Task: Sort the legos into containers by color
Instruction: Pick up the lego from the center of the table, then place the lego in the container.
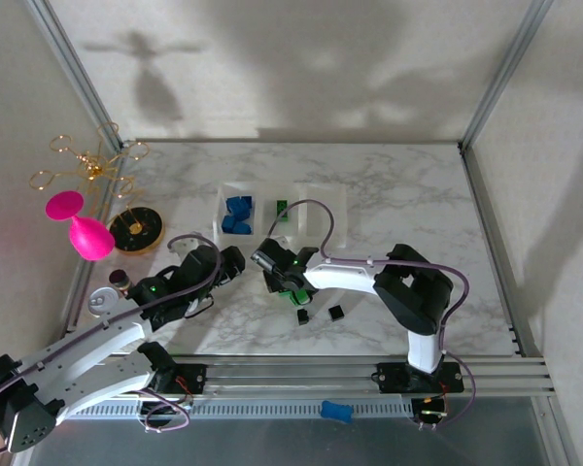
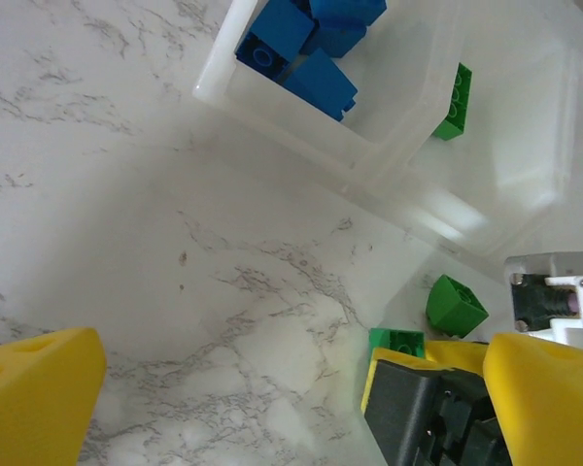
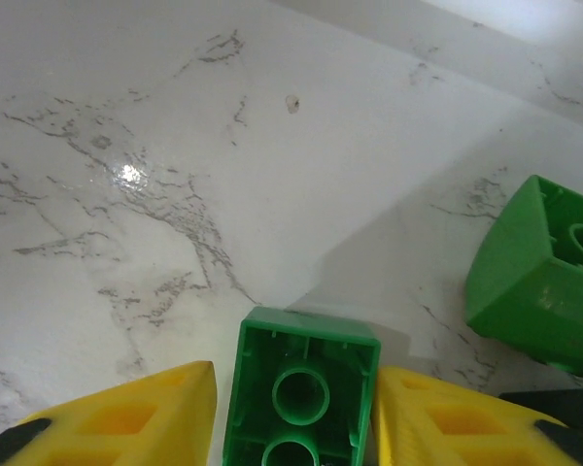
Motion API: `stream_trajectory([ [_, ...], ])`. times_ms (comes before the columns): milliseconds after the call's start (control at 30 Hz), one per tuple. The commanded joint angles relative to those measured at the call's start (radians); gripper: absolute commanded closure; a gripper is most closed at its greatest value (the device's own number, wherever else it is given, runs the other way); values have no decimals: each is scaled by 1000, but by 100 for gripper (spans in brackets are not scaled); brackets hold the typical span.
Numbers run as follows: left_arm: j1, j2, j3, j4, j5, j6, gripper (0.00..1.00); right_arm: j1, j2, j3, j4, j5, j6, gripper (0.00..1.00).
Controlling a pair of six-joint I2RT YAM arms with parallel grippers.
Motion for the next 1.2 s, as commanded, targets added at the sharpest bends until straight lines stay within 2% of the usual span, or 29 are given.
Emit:
stream_trajectory([
  [0,-6,-19,-15,-39,-31,-22,0,17,29,33,-18,20,-9,57],
  [367,-4,-25,-5,-47,-40,-13,1,20,-11,24,21,28,-9,70],
  [700,-2,3,71,-44,-64,32,0,-20,-139,51,63,31,-12,71],
  [967,7,76,134,28,-82,77,0,-129,-81,184,71,55,-3,72],
  [1167,25,143,166,78,-79,98,0,-199,33,322,55,97,20,72],
])
